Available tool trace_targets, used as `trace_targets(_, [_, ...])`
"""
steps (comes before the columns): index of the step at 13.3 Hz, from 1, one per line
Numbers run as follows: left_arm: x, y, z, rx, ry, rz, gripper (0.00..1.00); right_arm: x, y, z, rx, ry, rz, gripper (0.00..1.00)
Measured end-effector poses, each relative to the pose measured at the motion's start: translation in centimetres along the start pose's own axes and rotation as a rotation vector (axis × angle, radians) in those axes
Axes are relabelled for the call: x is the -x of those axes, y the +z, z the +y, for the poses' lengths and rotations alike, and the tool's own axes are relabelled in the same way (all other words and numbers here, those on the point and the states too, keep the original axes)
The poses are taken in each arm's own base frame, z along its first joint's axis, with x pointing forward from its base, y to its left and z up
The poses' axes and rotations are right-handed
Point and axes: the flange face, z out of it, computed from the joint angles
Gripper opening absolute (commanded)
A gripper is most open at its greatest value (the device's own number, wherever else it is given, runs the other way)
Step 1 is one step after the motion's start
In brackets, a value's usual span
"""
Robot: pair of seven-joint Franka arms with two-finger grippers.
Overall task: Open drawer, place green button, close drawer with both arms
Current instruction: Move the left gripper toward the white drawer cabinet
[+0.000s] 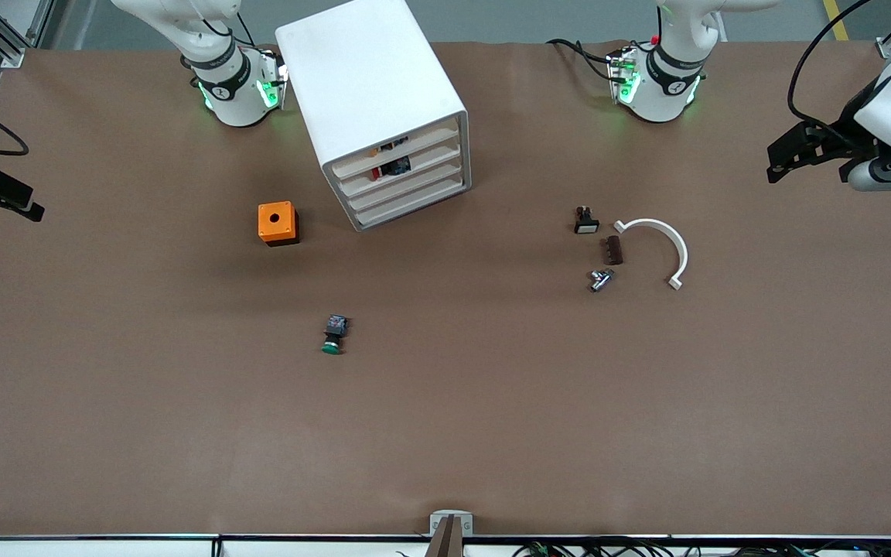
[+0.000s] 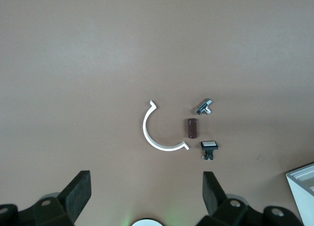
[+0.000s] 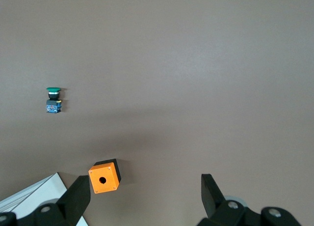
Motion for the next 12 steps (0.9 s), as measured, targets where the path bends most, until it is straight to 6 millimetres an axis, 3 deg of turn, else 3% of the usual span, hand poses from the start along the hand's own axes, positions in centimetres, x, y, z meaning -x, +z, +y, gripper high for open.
trace_targets(4, [0.0,-0.4,-0.4,0.001,-0.008,0.007,1.00,0.0,0.0,0.0,0.000,0.000,0.000,1.00])
trace_targets(7, [-0.6,-0.4,-1.9,0.003,-0.036,-0.001,1.00,0.0,0.0,-0.1,0.000,-0.001,0.000,1.00])
trace_targets(9, [-1.7,1.3,-2.2,0.003,-0.042,-0.034,1.00,0.0,0.0,-0.1,0.000,-0.001,0.000,1.00])
trace_targets(12, [-4.1,4.7,-1.1,0.010,-0.048,-0.096,1.00,0.0,0.0,-0.1,0.000,-0.002,0.000,1.00])
